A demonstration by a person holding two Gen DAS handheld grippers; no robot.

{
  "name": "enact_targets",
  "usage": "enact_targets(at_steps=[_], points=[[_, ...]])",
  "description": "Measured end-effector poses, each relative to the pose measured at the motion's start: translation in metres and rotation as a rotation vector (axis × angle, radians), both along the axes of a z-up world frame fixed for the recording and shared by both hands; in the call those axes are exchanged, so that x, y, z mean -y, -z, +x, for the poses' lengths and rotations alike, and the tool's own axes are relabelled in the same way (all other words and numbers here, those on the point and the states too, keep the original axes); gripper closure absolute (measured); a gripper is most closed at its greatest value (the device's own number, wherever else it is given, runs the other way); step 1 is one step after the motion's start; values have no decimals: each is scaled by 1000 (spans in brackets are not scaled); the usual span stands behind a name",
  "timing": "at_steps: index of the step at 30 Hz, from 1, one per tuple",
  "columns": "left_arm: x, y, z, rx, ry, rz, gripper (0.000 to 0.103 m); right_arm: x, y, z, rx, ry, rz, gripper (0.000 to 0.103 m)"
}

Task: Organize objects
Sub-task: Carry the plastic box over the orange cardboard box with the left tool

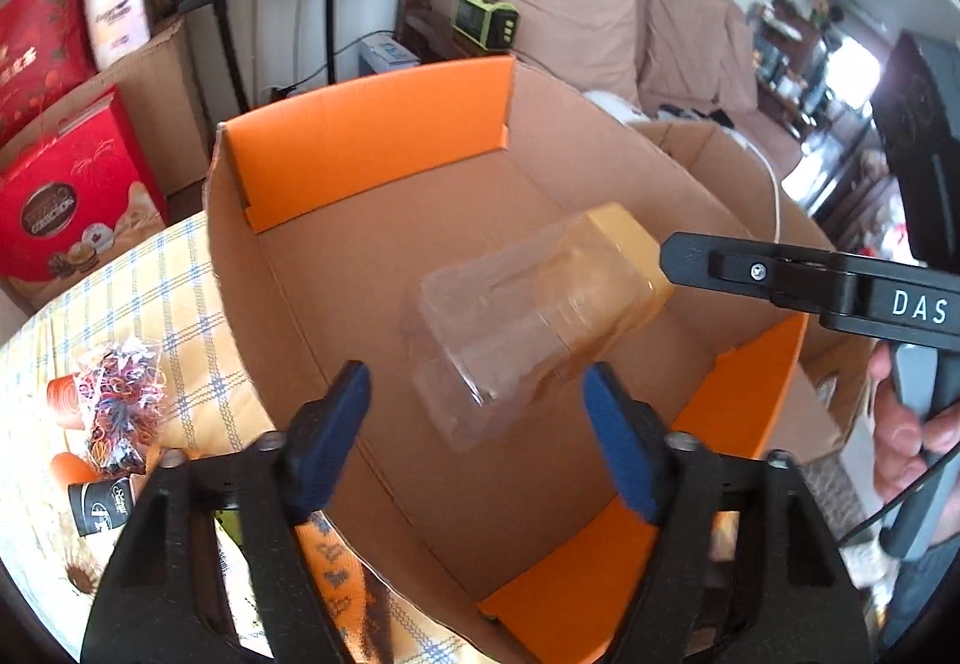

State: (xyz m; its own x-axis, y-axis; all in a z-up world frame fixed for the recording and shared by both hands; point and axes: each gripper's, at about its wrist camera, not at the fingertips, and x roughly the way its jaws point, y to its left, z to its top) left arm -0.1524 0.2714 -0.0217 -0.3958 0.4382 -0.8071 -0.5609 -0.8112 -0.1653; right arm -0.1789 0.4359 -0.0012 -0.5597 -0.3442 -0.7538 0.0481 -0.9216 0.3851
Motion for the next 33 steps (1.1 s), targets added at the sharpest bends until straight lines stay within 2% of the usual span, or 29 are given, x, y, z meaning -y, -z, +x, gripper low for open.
enact_targets(at_steps=[4, 11, 13, 15, 17, 18, 19, 21, 22, 25, 28, 30, 32, 33], points=[[-9, 4, 1, -2, 28, -27, 50, 7, 5, 0, -12, -31, 58, 56], [-17, 4, -6, 9, 32, -35, 53, 15, 7, -9, -15, -50, 86, 56], [-11, 3, -17, 68, 18, 8, 54, 16, 4, -13, -16, -41, 84, 56], [-6, 0, -31, 165, 3, 58, 58, 13, 0, -19, 2, -22, 64, 56], [-3, -3, -43, 250, 20, 100, 63, 8, -3, -25, 20, -25, -3, 62], [-3, -4, -49, 269, 25, 111, 63, 6, -3, -30, 39, -50, -75, 64], [-4, -6, -54, 269, 16, 108, 64, 5, -1, -36, 64, -53, -102, 64], [-6, -11, -60, 214, -15, 68, 64, 9, 0, -45, 79, -32, -41, 63], [-6, -12, -63, 183, -28, 46, 64, 11, 1, -49, 76, -27, -11, 63], [-9, -12, -67, 120, -52, -9, 62, 13, 2, -51, 55, -18, -7, 63], [0, -11, -60, 89, -66, -16, 61, 12, -3, -45, 25, 10, 40, 63], [8, -13, -53, 52, -57, -29, 53, 11, -9, -36, -16, 7, 72, 54], [16, -16, -43, 14, -64, -51, 43, 8, -14, -28, -52, -5, 115, 33], [19, -18, -38, -1, -64, -53, 40, 8, -17, -25, -67, -28, 151, 30]])
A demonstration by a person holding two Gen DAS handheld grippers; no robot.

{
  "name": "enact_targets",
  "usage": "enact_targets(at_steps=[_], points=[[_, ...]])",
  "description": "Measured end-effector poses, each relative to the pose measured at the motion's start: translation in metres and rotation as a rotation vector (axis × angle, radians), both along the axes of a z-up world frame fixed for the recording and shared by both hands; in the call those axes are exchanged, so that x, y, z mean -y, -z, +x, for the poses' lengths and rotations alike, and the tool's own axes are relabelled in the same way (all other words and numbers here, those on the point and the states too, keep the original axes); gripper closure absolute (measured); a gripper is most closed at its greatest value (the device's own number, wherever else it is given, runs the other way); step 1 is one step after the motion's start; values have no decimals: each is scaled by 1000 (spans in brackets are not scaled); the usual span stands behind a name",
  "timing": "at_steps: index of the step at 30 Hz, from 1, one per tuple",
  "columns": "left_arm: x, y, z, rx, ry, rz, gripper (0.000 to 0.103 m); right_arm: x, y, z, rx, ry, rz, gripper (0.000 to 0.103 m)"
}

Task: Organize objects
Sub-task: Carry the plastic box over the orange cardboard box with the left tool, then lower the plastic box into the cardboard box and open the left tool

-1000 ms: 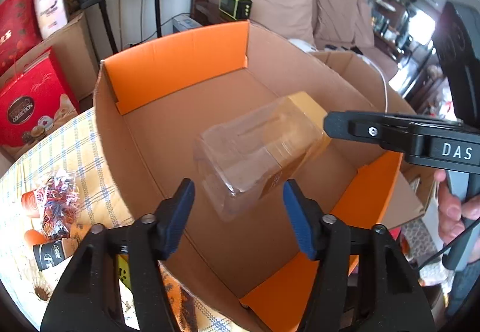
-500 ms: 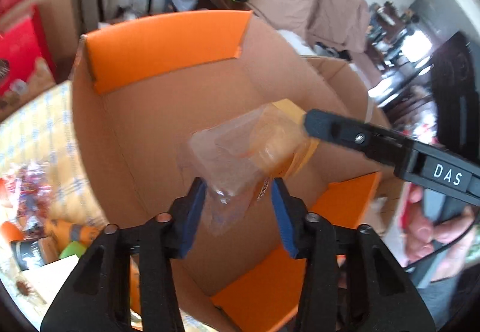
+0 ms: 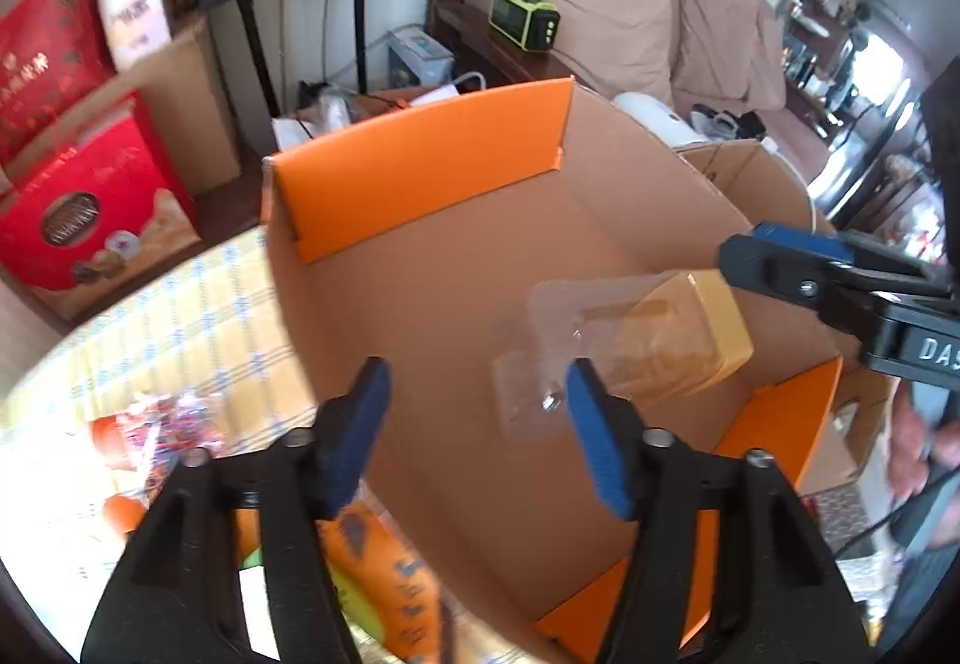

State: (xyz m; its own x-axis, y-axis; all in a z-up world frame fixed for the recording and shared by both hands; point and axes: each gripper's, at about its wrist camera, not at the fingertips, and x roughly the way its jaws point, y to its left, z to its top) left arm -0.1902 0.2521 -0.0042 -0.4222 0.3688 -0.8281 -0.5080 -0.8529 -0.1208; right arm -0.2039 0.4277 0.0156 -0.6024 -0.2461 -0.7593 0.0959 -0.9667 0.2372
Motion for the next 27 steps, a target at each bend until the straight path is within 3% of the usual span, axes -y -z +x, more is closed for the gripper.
enact_targets(at_steps=[1, 3, 5, 8, 12, 17, 21, 27], points=[[3, -2, 4, -12, 4, 5, 40, 6, -2, 3, -2, -62, 72, 30], [10, -6, 11, -18, 12, 31, 32, 11, -3, 5, -1, -89, 115, 27], [23, -11, 19, -23, 3, 75, 23, 20, -1, 5, 14, -138, 183, 18], [40, -16, 26, -24, -19, 124, 11, 30, 8, 2, 40, -228, 263, 18], [65, -21, 37, -36, -59, 159, 3, 43, 26, -2, 61, -336, 394, 18], [97, -20, 48, -49, -111, 171, 3, 52, 39, -9, 91, -391, 448, 20], [114, -16, 59, -41, -135, 180, 3, 55, 43, -13, 109, -397, 430, 27], [120, -10, 68, -25, -130, 186, 3, 54, 41, -10, 144, -332, 385, 28]])
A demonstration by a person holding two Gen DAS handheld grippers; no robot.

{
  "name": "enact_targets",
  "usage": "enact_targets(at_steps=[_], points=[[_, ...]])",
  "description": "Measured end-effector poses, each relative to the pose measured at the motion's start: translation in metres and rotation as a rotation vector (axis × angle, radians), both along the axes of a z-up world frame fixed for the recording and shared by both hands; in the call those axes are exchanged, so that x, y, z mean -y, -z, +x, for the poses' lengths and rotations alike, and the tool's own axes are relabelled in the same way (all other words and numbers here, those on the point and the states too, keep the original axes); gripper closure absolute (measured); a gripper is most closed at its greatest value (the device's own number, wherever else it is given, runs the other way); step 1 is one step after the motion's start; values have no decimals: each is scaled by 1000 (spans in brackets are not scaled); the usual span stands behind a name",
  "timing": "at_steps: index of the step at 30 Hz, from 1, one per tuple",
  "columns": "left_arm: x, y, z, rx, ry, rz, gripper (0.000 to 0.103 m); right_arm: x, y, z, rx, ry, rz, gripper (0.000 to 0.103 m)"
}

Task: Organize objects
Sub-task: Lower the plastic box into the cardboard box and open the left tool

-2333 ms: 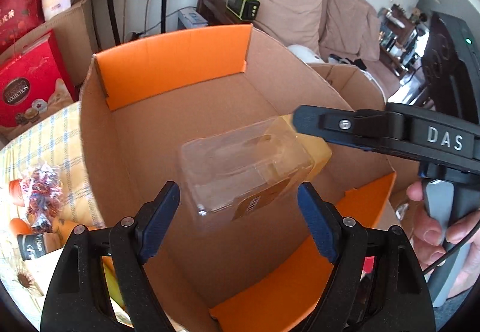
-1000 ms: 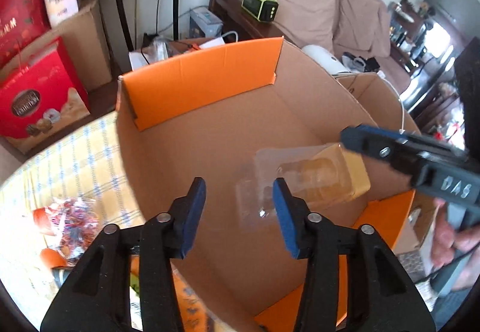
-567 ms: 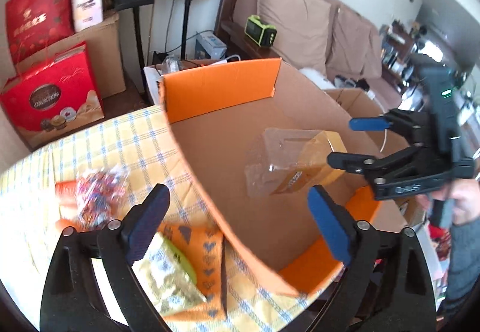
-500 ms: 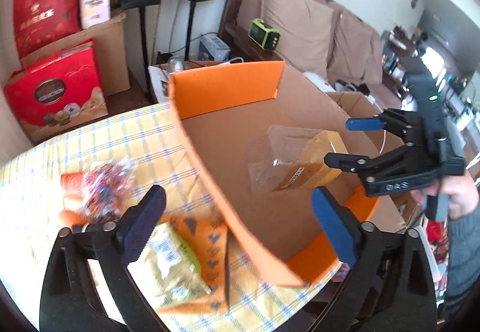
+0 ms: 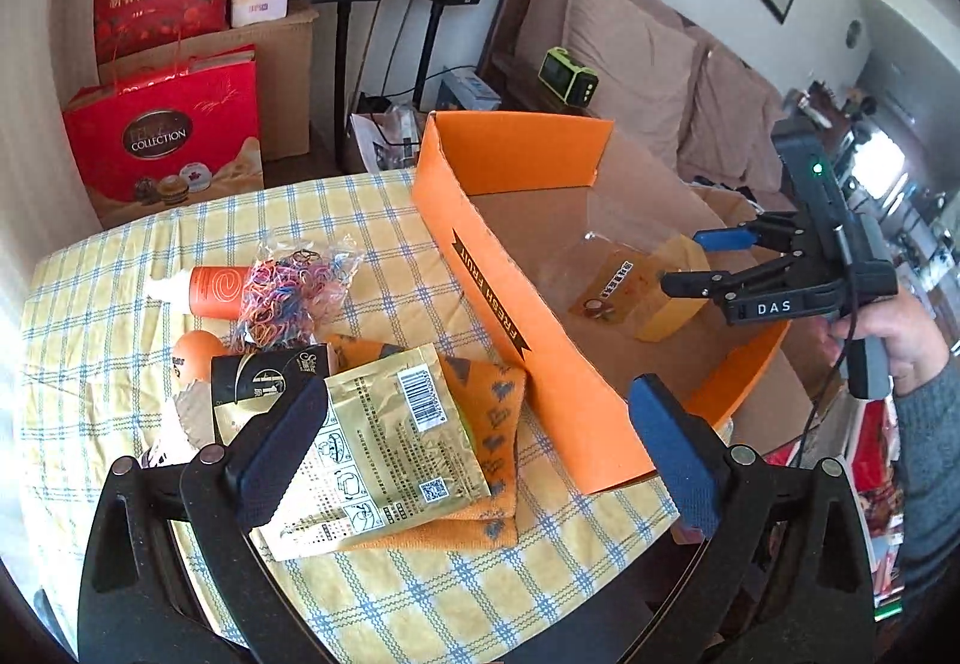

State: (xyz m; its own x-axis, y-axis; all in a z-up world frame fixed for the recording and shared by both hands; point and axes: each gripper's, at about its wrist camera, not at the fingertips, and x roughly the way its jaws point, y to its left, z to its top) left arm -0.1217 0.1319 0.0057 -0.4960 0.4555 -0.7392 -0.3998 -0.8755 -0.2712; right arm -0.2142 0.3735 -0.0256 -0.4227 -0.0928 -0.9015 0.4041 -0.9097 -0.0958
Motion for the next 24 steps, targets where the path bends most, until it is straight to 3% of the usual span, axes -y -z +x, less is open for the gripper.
enact_targets(at_steps=[5, 14, 19, 20, 24], points=[[-5, -5, 10, -9, 24, 13, 3, -38, -6, -8, 120, 199, -229, 29], [-6, -5, 16, 6, 37, 36, 3, -77, -11, 4, 155, 339, -247, 30], [-14, -2, 20, 20, 51, 41, 3, -87, -4, 6, 231, 397, -363, 30], [-15, -3, 22, 19, 55, 42, 3, -89, 0, 5, 266, 424, -429, 30], [-17, -5, 27, 12, 63, 35, 3, -92, 3, 2, 278, 452, -473, 29]])
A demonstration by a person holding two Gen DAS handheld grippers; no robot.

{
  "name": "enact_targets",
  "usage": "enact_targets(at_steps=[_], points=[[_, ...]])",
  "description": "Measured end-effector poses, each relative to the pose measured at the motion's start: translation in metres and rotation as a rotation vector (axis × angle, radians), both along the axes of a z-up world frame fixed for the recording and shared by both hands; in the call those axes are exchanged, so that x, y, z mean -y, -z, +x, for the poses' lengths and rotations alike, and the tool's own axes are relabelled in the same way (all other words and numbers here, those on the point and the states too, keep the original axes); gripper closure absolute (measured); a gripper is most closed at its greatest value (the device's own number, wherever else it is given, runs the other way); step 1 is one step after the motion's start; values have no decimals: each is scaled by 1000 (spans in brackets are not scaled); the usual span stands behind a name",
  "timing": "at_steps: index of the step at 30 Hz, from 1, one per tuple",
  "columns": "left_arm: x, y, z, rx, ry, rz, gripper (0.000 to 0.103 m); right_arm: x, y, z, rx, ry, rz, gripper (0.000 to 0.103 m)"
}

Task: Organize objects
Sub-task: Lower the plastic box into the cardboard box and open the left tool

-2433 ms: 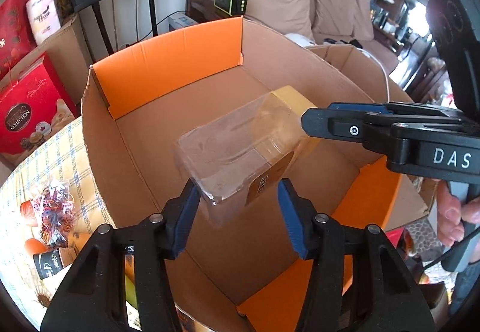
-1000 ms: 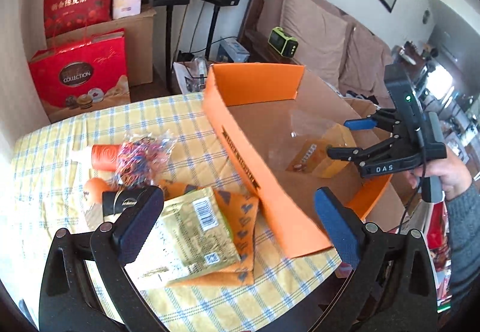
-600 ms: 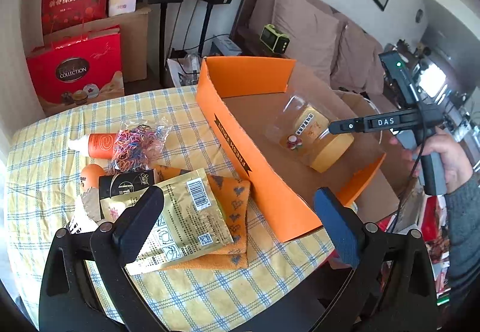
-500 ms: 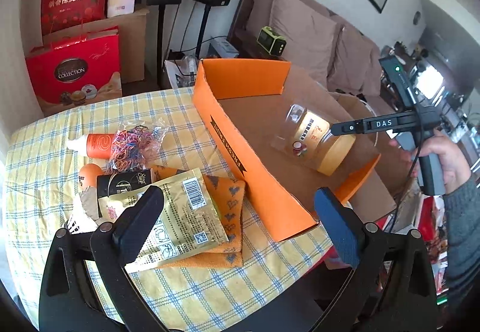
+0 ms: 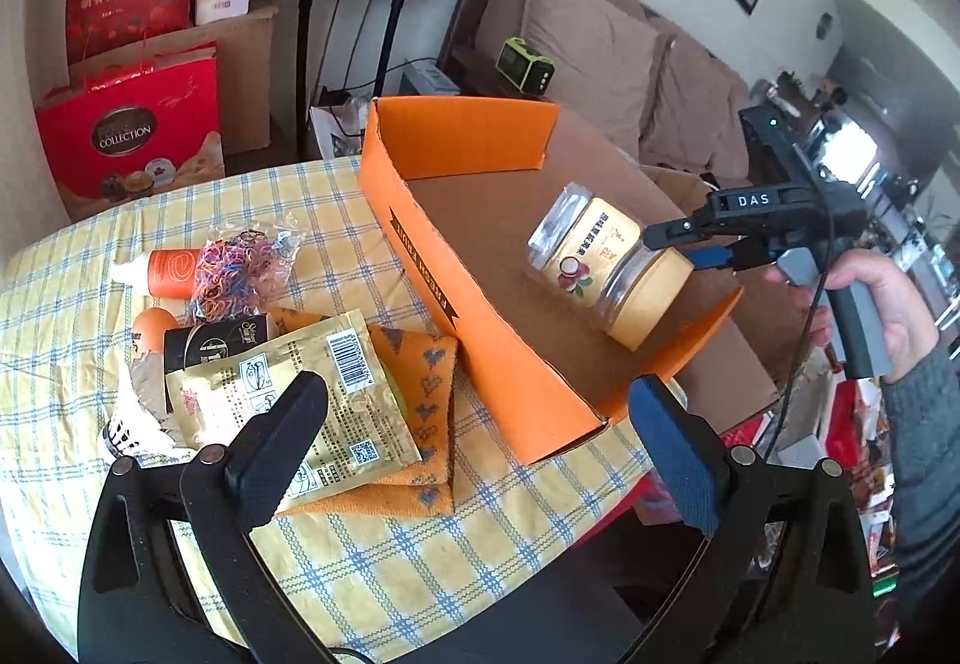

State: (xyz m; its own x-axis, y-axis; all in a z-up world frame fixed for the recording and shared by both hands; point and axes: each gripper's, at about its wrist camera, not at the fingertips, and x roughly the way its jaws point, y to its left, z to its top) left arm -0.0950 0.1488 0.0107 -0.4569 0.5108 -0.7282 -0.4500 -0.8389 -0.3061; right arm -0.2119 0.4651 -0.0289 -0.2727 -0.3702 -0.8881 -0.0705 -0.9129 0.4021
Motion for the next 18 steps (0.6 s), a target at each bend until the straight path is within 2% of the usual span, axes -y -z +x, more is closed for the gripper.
enact_targets(at_steps=[2, 3, 4, 6, 13, 14, 18], points=[[3, -1, 1, -3, -3, -2, 3, 0, -1, 0, 0, 2, 29, 22], [5, -1, 0, -3, -7, -2, 3, 9, -9, 2, -29, -22, 171, 21], [8, -2, 0, -3, -11, 0, 3, 9, -9, 2, -29, -22, 171, 21], [12, -2, -1, 0, -21, 7, 3, 19, -19, 8, -61, -53, 273, 21], [13, -1, 0, 2, -28, 19, 3, 44, -40, 8, -169, -110, 347, 21], [12, -1, 1, 1, -24, 17, 3, 48, -42, 6, -188, -124, 360, 18], [11, -2, 3, -4, -19, 7, 3, 59, -34, -17, -201, -162, 408, 15]])
